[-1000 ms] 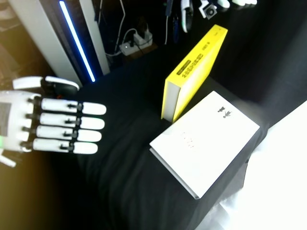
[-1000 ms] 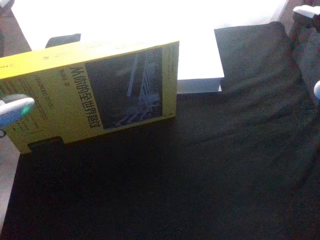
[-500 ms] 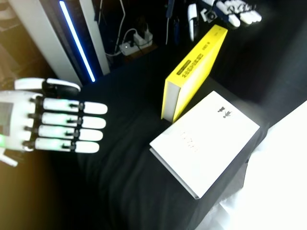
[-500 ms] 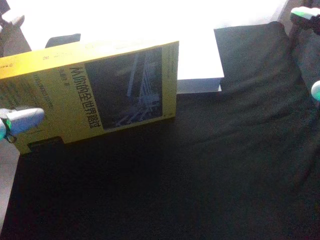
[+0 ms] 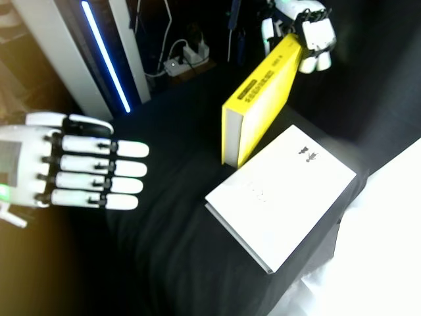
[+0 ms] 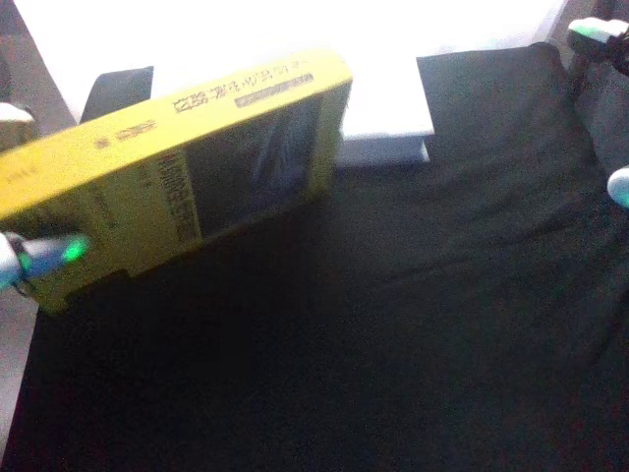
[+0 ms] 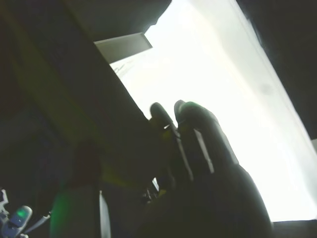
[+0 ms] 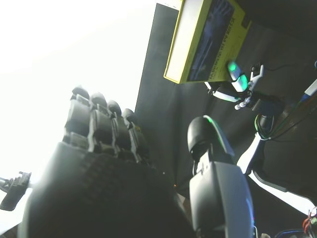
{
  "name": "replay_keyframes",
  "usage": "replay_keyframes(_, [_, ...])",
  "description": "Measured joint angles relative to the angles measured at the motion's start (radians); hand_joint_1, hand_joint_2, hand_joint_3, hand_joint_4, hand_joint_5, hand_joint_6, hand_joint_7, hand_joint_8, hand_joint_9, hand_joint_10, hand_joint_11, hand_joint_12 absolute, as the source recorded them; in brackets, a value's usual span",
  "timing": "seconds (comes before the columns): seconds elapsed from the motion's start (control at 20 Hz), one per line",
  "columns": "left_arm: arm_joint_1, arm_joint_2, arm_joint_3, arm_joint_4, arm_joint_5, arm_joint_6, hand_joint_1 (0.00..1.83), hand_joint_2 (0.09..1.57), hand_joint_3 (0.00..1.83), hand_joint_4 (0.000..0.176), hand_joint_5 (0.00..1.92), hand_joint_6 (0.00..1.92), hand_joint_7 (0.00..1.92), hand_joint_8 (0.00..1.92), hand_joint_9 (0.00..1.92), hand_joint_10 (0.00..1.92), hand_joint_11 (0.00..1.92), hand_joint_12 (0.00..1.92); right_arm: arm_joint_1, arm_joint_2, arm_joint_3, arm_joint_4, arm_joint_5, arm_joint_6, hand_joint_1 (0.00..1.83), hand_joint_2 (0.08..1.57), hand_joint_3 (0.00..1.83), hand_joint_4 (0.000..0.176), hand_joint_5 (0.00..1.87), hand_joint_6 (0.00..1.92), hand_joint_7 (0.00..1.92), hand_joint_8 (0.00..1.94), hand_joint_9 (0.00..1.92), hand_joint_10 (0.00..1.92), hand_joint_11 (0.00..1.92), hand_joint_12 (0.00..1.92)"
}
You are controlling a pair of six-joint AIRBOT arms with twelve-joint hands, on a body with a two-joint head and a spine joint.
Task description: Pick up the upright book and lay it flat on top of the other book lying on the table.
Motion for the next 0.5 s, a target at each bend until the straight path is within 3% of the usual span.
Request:
replay_keyframes(0.15, [0.034, 0.043, -0.045, 0.048, -0.055, 0.005, 0.94, 1.19, 0.0, 0.0, 1.17, 1.92, 1.36, 1.92, 1.52, 1.92, 1.61, 1.92, 0.0, -0.003, -0.002, -0.001, -0.001, 0.0, 0.56, 1.29, 0.09, 0.0, 0.0, 0.0, 0.0, 0.0, 0.0, 0.0, 0.0, 0.0])
replay_keyframes(0.2, [0.047, 0.051, -0.057, 0.066, -0.09, 0.006, 0.95, 1.19, 0.0, 0.0, 1.14, 1.92, 1.34, 1.92, 1.5, 1.92, 1.59, 1.92, 0.0, -0.003, -0.002, 0.005, -0.001, 0.0, 0.48, 1.32, 0.1, 0.0, 0.0, 0.0, 0.0, 0.0, 0.0, 0.0, 0.0, 0.0])
replay_keyframes(0.35, [0.08, 0.062, -0.091, 0.114, -0.148, 0.006, 1.04, 1.21, 0.0, 0.004, 1.04, 1.92, 1.31, 1.92, 1.47, 1.92, 1.57, 1.92, 0.0, -0.003, -0.002, 0.006, -0.001, 0.0, 0.44, 1.34, 0.09, 0.0, 0.0, 0.0, 0.0, 0.0, 0.0, 0.0, 0.0, 0.0])
replay_keyframes(0.4, [0.086, 0.067, -0.098, 0.135, -0.163, 0.006, 1.03, 1.21, 0.0, 0.094, 1.03, 1.92, 1.31, 1.92, 1.46, 1.92, 1.56, 1.92, 0.0, -0.003, -0.002, 0.006, 0.0, 0.0, 0.41, 1.35, 0.09, 0.0, 0.0, 0.0, 0.0, 0.0, 0.0, 0.0, 0.0, 0.0])
replay_keyframes(0.45, [0.088, 0.072, -0.104, 0.148, -0.172, 0.006, 0.99, 1.2, 0.0, 0.127, 1.03, 1.92, 1.3, 1.92, 1.44, 1.92, 1.53, 1.92, 0.0, -0.003, -0.002, 0.009, 0.0, 0.0, 0.39, 1.36, 0.09, 0.0, 0.0, 0.0, 0.0, 0.0, 0.0, 0.0, 0.0, 0.0])
replay_keyframes(0.5, [0.088, 0.075, -0.104, 0.164, -0.183, 0.006, 1.0, 1.2, 0.0, 0.136, 1.03, 1.92, 1.3, 1.92, 1.44, 1.92, 1.52, 1.92, 0.0, -0.003, -0.002, 0.013, -0.001, 0.0, 0.39, 1.36, 0.09, 0.0, 0.0, 0.0, 0.0, 0.0, 0.0, 0.0, 0.0, 0.0])
